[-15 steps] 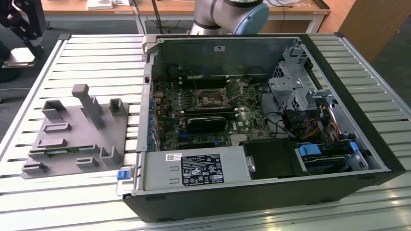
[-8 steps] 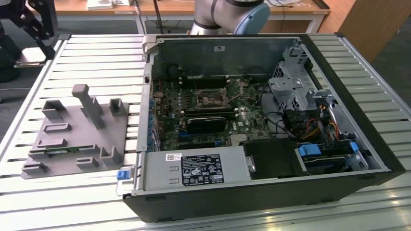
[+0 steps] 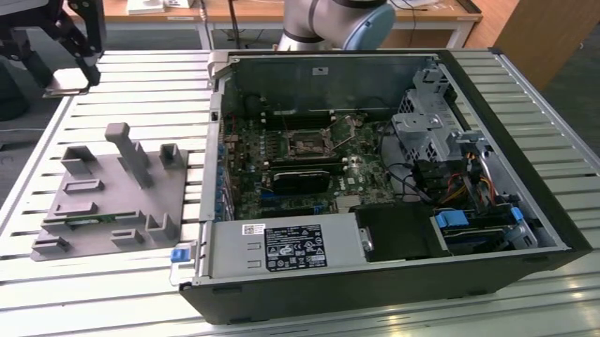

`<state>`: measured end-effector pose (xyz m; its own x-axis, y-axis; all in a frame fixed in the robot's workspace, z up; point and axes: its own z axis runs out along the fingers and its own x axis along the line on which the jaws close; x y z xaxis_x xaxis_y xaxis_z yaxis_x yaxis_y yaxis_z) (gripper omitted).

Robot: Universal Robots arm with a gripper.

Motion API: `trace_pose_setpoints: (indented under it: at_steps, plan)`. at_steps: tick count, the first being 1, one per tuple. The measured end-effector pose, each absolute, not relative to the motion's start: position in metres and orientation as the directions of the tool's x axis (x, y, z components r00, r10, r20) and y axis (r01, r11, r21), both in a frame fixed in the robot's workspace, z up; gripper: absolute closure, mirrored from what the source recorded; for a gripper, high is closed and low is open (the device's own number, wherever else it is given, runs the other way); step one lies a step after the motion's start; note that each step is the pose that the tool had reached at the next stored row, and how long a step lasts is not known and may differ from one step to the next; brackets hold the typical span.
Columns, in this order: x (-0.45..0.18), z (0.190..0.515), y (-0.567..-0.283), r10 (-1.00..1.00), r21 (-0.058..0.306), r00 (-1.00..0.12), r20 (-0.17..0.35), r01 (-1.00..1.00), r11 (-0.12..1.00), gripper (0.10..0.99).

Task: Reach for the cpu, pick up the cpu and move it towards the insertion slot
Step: 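Pick up the cpu and move it towards the insertion slot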

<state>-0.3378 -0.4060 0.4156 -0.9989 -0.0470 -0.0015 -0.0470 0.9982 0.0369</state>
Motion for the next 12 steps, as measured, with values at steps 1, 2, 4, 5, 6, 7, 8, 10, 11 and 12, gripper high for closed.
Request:
trace_pose_setpoints:
  at_steps: [1, 2, 4, 5, 6, 7, 8, 10, 11, 12]
  plan:
    - [-0.335, 0.415, -0.406, -0.047, 0.037, -0.999, -0.002, -0.047, 0.998, 0.545]
    - [-0.332, 0.416, -0.406, -0.047, 0.037, -0.999, -0.002, -0.047, 0.998, 0.545]
    - [-0.325, 0.416, -0.405, -0.047, 0.037, -0.999, -0.002, -0.047, 0.998, 0.545]
    - [-0.322, 0.416, -0.405, -0.047, 0.037, -0.999, -0.002, -0.047, 0.998, 0.545]
    - [-0.318, 0.415, -0.404, -0.047, 0.037, -0.999, -0.002, -0.047, 0.998, 0.545]
    - [-0.315, 0.415, -0.404, -0.047, 0.037, -0.999, -0.002, -0.047, 0.998, 0.545]
    - [-0.312, 0.415, -0.403, -0.047, 0.037, -0.999, -0.002, -0.047, 0.998, 0.545]
    - [-0.305, 0.415, -0.402, -0.047, 0.037, -0.999, -0.002, -0.047, 0.998, 0.545]
    - [-0.301, 0.415, -0.402, -0.047, 0.037, -0.999, -0.002, -0.047, 0.998, 0.545]
    - [-0.298, 0.415, -0.401, -0.047, 0.037, -0.999, -0.003, -0.047, 0.998, 0.545]
